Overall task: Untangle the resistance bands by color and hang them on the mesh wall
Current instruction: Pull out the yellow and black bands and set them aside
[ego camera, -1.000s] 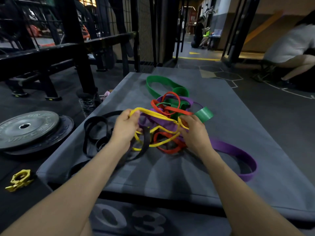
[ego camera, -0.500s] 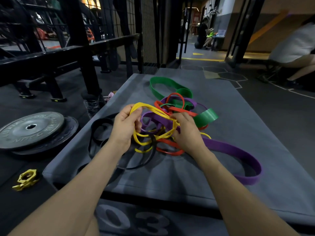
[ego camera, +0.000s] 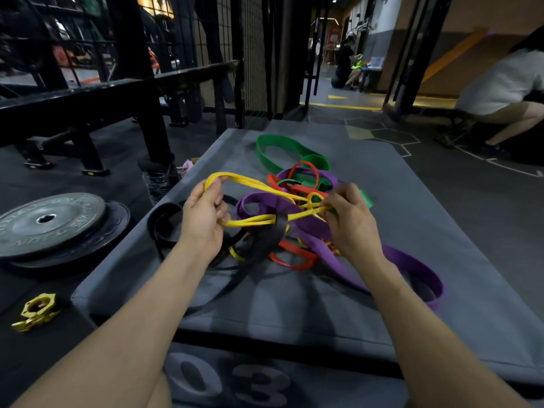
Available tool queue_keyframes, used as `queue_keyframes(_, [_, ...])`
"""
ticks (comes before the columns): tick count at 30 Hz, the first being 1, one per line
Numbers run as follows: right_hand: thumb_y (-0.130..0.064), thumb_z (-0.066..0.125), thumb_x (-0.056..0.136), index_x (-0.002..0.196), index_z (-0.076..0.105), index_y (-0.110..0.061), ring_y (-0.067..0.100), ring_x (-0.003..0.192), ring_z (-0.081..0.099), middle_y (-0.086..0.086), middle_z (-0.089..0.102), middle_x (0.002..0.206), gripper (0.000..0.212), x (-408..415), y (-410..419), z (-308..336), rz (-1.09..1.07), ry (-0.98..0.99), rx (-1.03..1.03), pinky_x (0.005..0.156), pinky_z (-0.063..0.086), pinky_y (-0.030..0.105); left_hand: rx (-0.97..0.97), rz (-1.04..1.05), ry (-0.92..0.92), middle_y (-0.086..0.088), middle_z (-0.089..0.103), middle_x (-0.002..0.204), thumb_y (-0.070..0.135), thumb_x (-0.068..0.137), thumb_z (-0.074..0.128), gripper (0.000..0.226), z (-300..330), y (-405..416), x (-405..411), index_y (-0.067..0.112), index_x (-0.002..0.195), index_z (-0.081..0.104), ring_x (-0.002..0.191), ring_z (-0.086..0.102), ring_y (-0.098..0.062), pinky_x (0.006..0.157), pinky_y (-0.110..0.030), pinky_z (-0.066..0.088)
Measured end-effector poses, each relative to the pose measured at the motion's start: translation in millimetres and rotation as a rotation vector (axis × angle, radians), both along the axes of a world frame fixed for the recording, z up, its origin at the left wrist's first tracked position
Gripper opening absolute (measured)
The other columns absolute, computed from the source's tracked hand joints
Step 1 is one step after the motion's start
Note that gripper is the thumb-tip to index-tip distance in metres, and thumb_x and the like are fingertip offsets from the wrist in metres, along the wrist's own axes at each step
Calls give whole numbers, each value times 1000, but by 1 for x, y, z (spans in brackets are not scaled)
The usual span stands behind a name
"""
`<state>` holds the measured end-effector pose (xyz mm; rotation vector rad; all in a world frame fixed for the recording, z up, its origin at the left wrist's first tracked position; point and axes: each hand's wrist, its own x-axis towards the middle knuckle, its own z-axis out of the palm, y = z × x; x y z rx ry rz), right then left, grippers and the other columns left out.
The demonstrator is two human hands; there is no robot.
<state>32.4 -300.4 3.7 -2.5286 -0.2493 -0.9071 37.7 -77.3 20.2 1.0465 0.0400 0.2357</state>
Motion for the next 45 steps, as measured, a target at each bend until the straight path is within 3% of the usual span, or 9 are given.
queue_keyframes(6, [-9, 67, 79, 95, 71, -6, 27, 96, 55, 11, 53, 105, 17, -4, -8, -6, 127, 457, -148, 81, 46, 32, -11, -54, -122, 11, 35, 52, 18, 98, 41, 21, 5, -9, -4, 19, 89, 60, 37, 24, -2, 36, -13, 23])
queue_keyframes(14, [3, 52, 82, 93, 72, -5, 15, 89, 50, 7, 54, 102, 24, -3, 2, 2, 132, 333, 121, 69, 31, 6, 97, -107, -161, 11, 33, 51, 16, 97, 42, 20, 1, -9, -6, 19, 95, 62, 38, 23, -1, 34, -12, 22])
queue_keyframes(23, [-21, 61, 88, 142, 34, -17, 30, 109, 53, 14, 48, 126, 60, 26, 34, -7, 118, 419, 189, 93, 42, 37, 186, -280, -193, 9, 34, 53, 14, 93, 48, 15, -3, -12, -10, 15, 95, 63, 37, 23, 0, 33, -11, 19])
queue_keyframes(27, [-26, 61, 87, 89, 58, -23, 28, 82, 49, 9, 51, 89, 5, 30, 39, -15, 181, 447, 59, 68, 36, 31, 222, -354, -141, 8, 35, 50, 14, 84, 56, 10, -6, -14, -8, 15, 86, 65, 35, 24, 0, 34, -12, 15])
queue_keyframes(28, [-27, 62, 87, 79, 56, -19, 25, 78, 48, 7, 50, 84, 13, 31, 39, -15, 191, 424, 54, 67, 37, 32, 249, -336, -127, 8, 35, 50, 14, 87, 55, 14, -7, -14, -6, 17, 83, 68, 36, 24, 0, 35, -13, 15])
queue_keyframes(34, [-14, 59, 89, 65, 54, -24, 1, 47, 54, -2, 57, 57, 27, 34, 13, 15, 137, 231, 516, 53, 44, 18, 451, -40, -17, 10, 46, 51, 10, 91, 55, 16, -17, -16, 6, 20, 80, 62, 46, 40, -4, 47, -13, 39])
queue_keyframes(37, [-7, 55, 90, 70, 57, -18, -5, 47, 57, 0, 60, 61, 23, 34, 3, 35, 128, 176, 511, 53, 45, 12, 464, -32, -27, 4, 53, 64, 11, 89, 57, 14, -18, -26, 10, 20, 79, 60, 51, 49, -2, 57, -12, 44])
queue_keyframes(42, [-1, 52, 88, 77, 62, -14, 16, 62, 64, 11, 68, 71, 19, 39, -2, 76, 159, 76, 463, 69, 54, 23, 330, -37, -31, 3, 54, 66, 17, 89, 58, 8, -12, -42, 15, 18, 81, 61, 53, 51, -3, 60, -14, 46])
queue_keyframes(45, [0, 51, 88, 83, 63, -21, 27, 74, 68, 13, 67, 78, 24, 44, -9, 95, 177, -5, 531, 80, 56, 45, 362, 7, -49, 13, 48, 51, 19, 87, 62, 14, -11, -48, 16, 18, 73, 61, 51, 43, -5, 57, -18, 40])
